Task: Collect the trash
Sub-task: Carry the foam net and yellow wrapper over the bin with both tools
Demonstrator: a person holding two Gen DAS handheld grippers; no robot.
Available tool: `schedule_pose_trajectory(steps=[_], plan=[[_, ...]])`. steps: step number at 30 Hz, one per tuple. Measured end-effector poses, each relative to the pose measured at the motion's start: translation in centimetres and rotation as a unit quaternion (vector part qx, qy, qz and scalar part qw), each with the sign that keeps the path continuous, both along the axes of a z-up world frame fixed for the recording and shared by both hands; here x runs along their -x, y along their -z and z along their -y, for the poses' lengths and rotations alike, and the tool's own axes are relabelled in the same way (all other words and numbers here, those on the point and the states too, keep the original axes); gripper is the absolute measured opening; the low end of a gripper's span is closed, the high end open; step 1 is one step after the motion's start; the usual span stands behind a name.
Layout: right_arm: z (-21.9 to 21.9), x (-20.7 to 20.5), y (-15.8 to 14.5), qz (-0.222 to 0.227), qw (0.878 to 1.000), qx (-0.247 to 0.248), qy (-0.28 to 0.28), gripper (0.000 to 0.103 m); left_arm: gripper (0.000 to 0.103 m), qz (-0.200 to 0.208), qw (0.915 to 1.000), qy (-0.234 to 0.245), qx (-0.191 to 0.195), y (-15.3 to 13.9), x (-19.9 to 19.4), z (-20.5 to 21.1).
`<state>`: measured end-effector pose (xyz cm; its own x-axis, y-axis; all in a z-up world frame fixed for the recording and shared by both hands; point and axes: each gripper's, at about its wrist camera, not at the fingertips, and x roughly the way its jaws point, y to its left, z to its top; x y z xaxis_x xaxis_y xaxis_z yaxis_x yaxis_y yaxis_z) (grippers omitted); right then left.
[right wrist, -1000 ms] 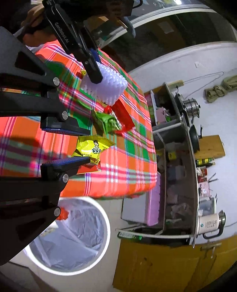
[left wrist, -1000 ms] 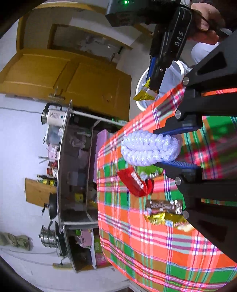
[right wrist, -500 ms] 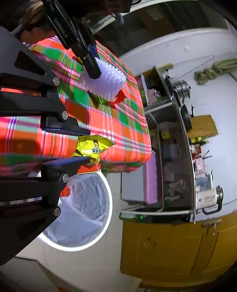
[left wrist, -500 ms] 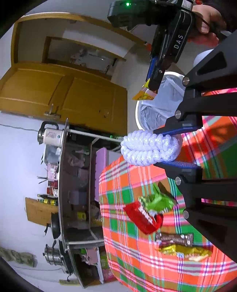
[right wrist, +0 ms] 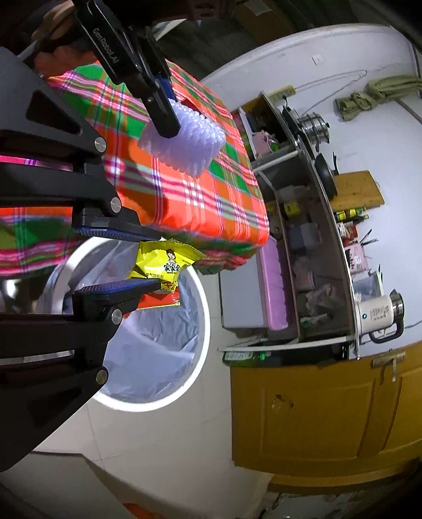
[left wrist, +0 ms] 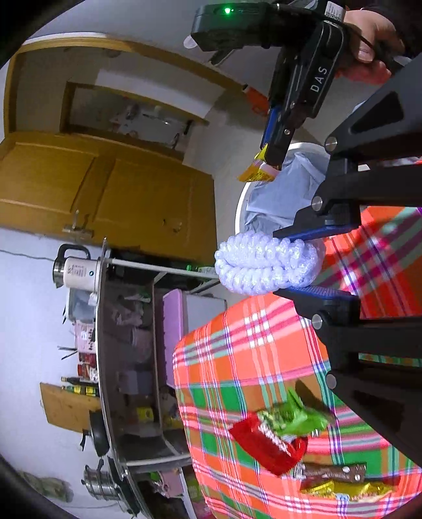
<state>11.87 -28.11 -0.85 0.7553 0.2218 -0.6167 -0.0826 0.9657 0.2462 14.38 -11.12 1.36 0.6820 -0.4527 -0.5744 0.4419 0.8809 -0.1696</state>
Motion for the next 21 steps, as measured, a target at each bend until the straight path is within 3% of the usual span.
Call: schedule_pose_trajectory(steps=[21], plan=[[4.8, -2.7, 4.7, -0.072, 0.996, -0.015, 0.045, 0.024, 0.026, -0.057, 0.9966, 0.054, -0.026, 3.9, -3.7, 6.8]])
